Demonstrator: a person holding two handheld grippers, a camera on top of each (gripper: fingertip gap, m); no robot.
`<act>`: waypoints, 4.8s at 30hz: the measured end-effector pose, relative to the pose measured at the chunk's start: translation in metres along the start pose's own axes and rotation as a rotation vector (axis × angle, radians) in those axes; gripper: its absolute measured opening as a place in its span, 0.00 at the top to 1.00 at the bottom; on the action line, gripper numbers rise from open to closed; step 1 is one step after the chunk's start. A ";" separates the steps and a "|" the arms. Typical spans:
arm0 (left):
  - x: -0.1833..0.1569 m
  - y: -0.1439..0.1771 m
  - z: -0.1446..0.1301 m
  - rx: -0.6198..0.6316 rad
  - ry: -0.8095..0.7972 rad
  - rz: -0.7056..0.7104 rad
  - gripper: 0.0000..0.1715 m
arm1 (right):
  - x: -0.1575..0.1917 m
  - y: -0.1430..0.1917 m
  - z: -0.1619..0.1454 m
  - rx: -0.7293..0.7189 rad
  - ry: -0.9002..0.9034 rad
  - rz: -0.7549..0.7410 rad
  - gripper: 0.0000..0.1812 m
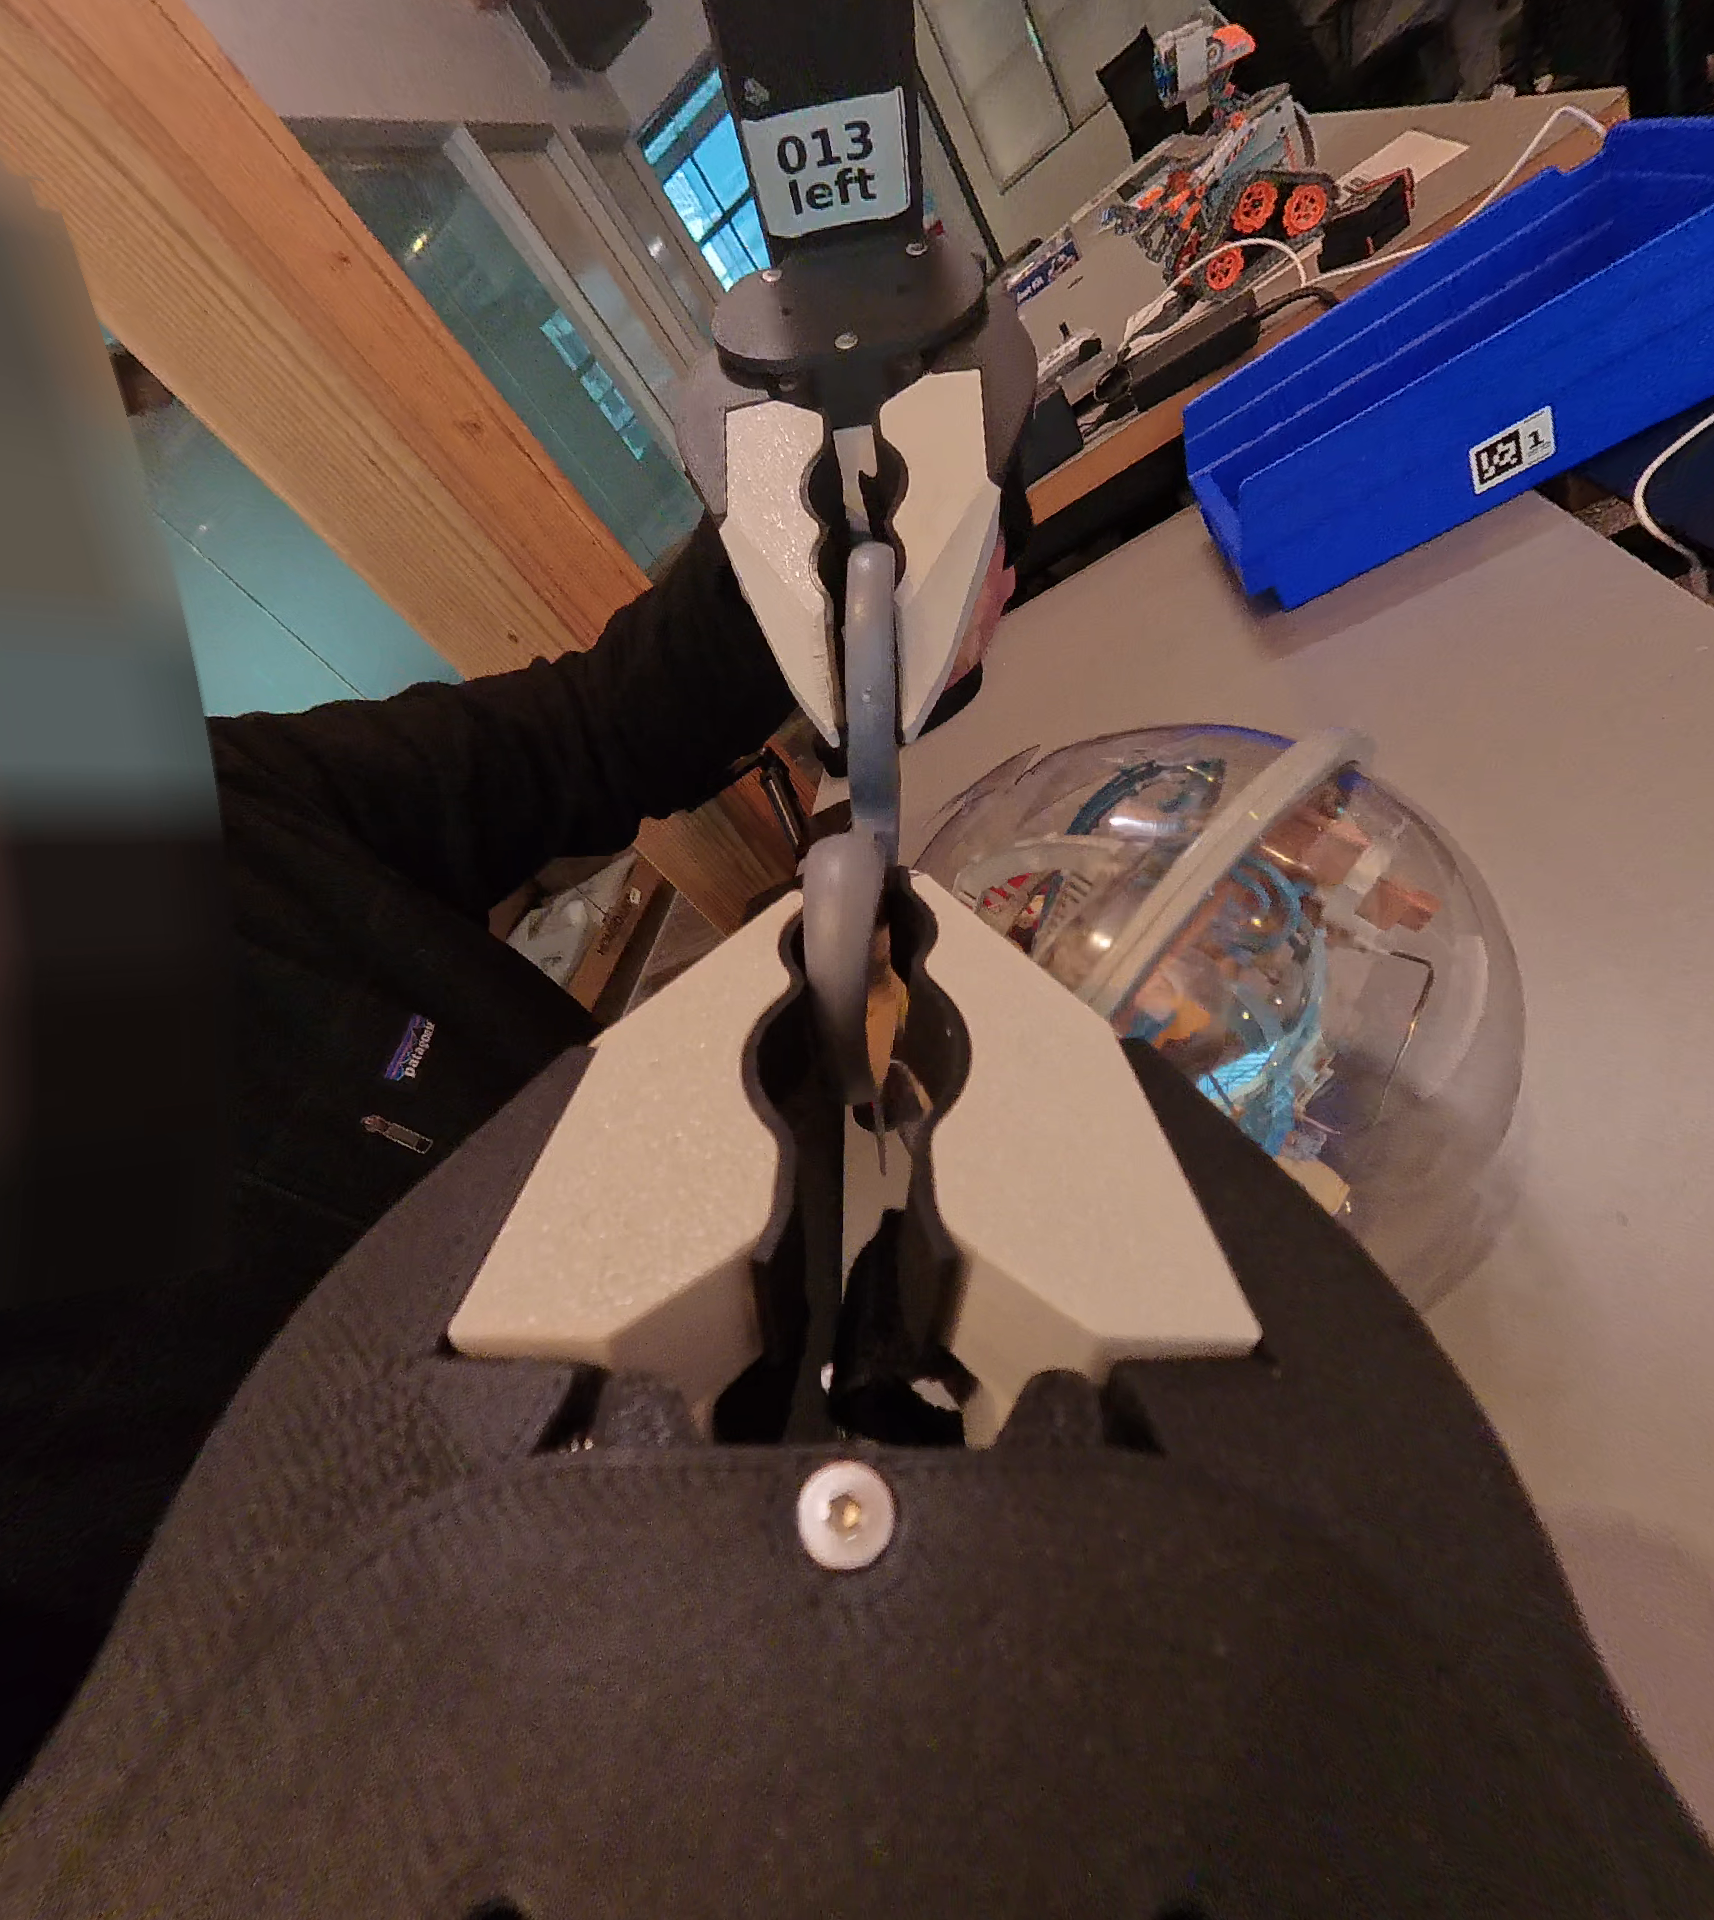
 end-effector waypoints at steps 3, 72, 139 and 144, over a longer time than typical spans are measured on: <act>-0.007 0.006 -0.008 -0.039 -0.028 -0.041 0.96 | 0.008 -0.006 -0.002 0.051 0.046 -0.010 0.96; -0.048 -0.016 -0.071 0.014 -0.289 -0.178 0.95 | 0.043 -0.033 -0.076 0.027 0.287 -0.182 0.96; -0.064 -0.002 -0.063 0.032 -0.477 -0.080 0.95 | 0.055 -0.051 -0.085 0.114 0.418 -0.312 0.95; -0.050 -0.004 -0.061 0.073 -0.390 -0.151 0.97 | 0.048 -0.036 -0.092 0.023 0.350 -0.327 0.95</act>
Point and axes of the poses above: each gripper's, where its closed fingertips meet, y back along the fingers, z out of its top, x = y × z across the jaws, the point moved 5 cm from there along y, back along the fingers, and after that the axes turned 12 degrees about -x, right-handed, at the moved point
